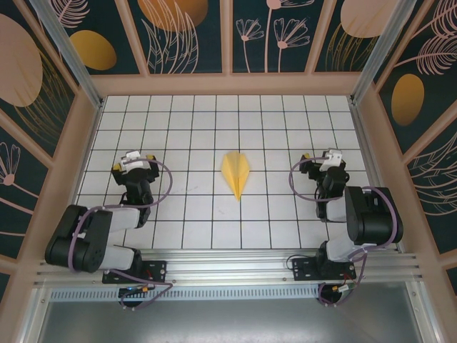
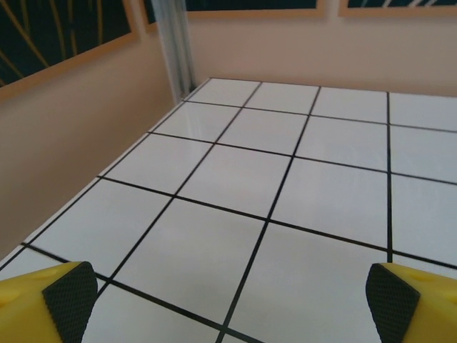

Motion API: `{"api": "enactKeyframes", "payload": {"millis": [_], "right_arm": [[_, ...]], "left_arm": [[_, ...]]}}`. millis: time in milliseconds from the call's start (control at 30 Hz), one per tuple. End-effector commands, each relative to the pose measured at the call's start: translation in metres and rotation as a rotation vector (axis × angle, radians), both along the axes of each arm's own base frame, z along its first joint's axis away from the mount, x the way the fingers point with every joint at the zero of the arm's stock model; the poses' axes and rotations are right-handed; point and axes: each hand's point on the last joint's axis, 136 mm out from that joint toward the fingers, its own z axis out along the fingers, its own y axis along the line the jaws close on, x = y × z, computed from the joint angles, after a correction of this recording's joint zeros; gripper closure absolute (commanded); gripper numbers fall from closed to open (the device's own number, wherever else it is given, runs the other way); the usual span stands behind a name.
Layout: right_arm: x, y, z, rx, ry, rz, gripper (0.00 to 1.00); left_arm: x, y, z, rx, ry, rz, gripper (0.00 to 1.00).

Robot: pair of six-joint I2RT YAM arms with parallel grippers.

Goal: Fold a paper plane with a square sheet of paper (pick it up from the middle)
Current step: Reset both arms

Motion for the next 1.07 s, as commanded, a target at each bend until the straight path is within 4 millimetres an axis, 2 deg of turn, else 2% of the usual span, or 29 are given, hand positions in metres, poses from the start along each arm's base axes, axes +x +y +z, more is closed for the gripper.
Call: {"api": "enactKeyframes", "payload": {"millis": [0, 67, 167, 200, 233, 300, 1033], "right_arm": [[-0.001, -0.005, 0.015, 0.018, -0.070, -0.048, 0.01], [-0.001, -0.005, 0.015, 0.017, -0.071, -0.049, 0.01], [-0.001, -0.005, 0.015, 0.018, -0.070, -0.048, 0.01], [-0.001, -0.005, 0.014, 0.019, -0.069, -0.048, 0.01], [-0.001, -0.005, 0.014, 0.019, -0.069, -0.049, 0.01], [-0.001, -0.006, 0.014, 0.018, -0.067, -0.048, 0.01], [0.000, -0.005, 0.014, 0.019, -0.067, -0.043, 0.01]], "left_arm": [[0.012, -0.001, 0.033, 0.016, -0.158, -0.052, 0.02], [0.008, 0.011, 0.029, -0.038, -0.186, -0.046, 0.02], [0.001, 0.012, 0.030, -0.072, -0.256, -0.107, 0.01], [0.001, 0.012, 0.023, -0.082, -0.228, -0.108, 0.01], [0.003, 0.012, 0.019, -0.091, -0.193, -0.119, 0.02], [0.009, 0.026, 0.019, -0.113, -0.203, -0.039, 0.01], [0.009, 0.021, 0.019, -0.103, -0.188, -0.075, 0.01]]}}
